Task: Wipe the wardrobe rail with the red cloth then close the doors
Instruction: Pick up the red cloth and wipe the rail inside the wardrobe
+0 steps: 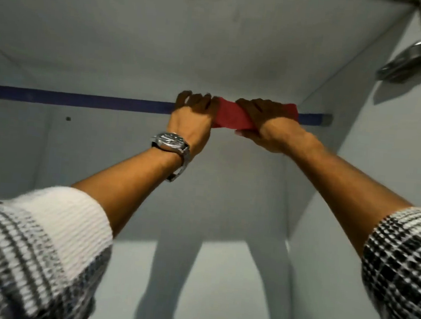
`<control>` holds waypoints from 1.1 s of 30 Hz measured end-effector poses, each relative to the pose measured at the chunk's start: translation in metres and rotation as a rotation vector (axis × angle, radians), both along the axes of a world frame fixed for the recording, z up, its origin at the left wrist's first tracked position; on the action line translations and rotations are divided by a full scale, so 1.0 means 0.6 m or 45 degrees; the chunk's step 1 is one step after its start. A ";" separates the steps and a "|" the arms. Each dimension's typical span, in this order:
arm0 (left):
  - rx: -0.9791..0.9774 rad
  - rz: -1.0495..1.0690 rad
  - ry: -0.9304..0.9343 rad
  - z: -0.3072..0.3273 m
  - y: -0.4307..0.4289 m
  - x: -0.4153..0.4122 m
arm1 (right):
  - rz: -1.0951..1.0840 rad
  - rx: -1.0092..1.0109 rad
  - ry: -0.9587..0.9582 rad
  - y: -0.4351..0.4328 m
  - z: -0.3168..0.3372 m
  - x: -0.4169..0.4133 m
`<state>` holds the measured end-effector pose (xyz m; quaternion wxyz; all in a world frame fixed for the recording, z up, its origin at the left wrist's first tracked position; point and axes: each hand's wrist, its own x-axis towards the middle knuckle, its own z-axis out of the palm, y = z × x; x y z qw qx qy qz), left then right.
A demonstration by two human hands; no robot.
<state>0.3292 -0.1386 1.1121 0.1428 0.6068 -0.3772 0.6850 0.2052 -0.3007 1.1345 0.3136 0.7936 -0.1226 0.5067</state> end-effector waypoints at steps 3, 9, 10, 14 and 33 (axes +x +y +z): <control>0.045 -0.032 0.006 0.011 -0.090 -0.075 | -0.131 0.126 0.001 -0.078 0.003 -0.073; 0.106 -0.085 0.095 0.004 -0.140 -0.141 | -0.187 0.407 0.008 -0.101 -0.023 -0.133; 0.125 -0.092 0.093 0.001 -0.132 -0.145 | -0.175 0.452 0.007 -0.088 -0.034 -0.138; 0.308 -0.087 0.066 -0.052 -0.091 -0.150 | -0.227 0.465 0.038 -0.034 -0.119 -0.158; 1.650 -0.597 1.326 -1.270 0.153 -0.274 | -0.527 1.478 1.084 0.302 -1.319 -0.384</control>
